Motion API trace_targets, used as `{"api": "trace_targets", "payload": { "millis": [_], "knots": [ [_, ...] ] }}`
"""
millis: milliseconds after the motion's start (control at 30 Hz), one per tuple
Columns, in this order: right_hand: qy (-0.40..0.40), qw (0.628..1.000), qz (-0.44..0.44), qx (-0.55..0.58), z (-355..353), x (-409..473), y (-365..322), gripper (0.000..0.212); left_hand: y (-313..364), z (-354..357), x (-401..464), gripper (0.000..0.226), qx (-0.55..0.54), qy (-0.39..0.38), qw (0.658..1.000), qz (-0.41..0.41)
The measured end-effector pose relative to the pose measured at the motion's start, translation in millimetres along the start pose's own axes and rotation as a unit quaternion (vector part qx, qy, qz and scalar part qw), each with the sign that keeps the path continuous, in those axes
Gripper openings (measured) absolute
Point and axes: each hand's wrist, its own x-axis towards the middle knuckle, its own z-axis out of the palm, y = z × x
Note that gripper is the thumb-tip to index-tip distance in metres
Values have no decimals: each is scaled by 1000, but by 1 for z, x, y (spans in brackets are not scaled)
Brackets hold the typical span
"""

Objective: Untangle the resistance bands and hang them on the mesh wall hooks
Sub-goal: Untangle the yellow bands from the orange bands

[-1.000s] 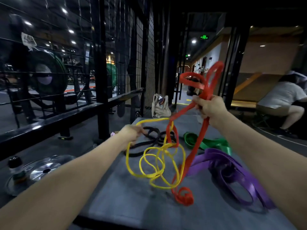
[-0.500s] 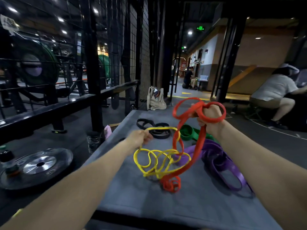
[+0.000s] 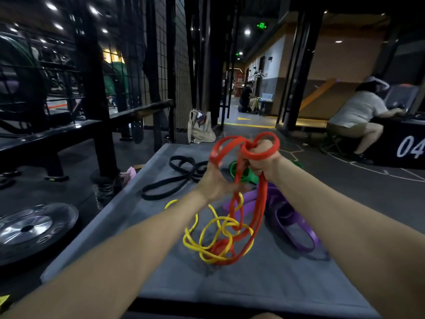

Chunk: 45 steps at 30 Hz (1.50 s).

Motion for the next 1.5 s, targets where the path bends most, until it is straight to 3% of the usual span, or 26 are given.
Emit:
{"api": "trace_targets", "payload": {
  "millis": [67,133,200,233,267,367,467,533,600,667,733,833,933,1067,1167,1267,1333,1400,1467,1500],
  "knots": [
    [-41,996,-43,-72,9,-1,-5,8,15,-5,0,82,-174,-73,982,26],
    [-80,959,-108,-249,17,-10,-14,20,21,-8,1,73,-245,-67,967,-2],
    [-127,939,-161,-276,25,-23,-22,11,25,-13,1,38,-267,3,962,-51],
    [-166,944,-172,-225,31,-27,-21,19,26,-16,2,14,-268,59,958,-80],
    [-193,945,-183,-192,34,-31,-21,27,28,-21,2,9,-267,111,952,-104],
    [-263,956,-130,-13,40,-33,-10,8,37,-45,5,36,-327,172,920,-131],
    [-265,942,18,203,43,-33,8,18,47,-74,2,38,-425,200,875,-119],
    [-235,961,28,145,53,-31,28,25,50,-90,-3,37,-477,208,845,-123],
    [-187,980,-15,-68,66,-29,48,32,51,-100,-9,37,-493,211,834,-127],
    [-195,953,-10,-233,84,-32,59,31,52,-106,-16,38,-494,208,835,-123],
    [-247,929,17,-273,105,-42,67,36,52,-111,-20,37,-495,208,836,-111],
    [-254,942,49,-214,129,-54,71,42,53,-119,-26,37,-495,212,836,-108],
    [-252,948,25,-194,135,-58,64,36,54,-128,-31,36,-485,207,842,-111],
    [-200,969,7,-147,134,-54,57,38,52,-139,-38,34,-496,178,841,-122],
    [-269,961,29,-64,139,-60,54,33,51,-143,-43,34,-500,173,839,-125],
    [-291,952,22,-91,140,-66,55,35,49,-146,-46,34,-499,180,839,-125],
    [-245,958,-33,-143,141,-63,58,28,49,-147,-49,34,-502,178,836,-128],
    [-207,967,-58,-134,138,-63,55,6,49,-148,-52,34,-508,170,834,-131],
    [-232,962,-87,-111,141,-63,54,32,49,-149,-54,34,-507,164,836,-131],
    [-245,957,-105,-114,143,-65,53,34,49,-149,-55,34,-505,162,838,-130]
  ]
}}
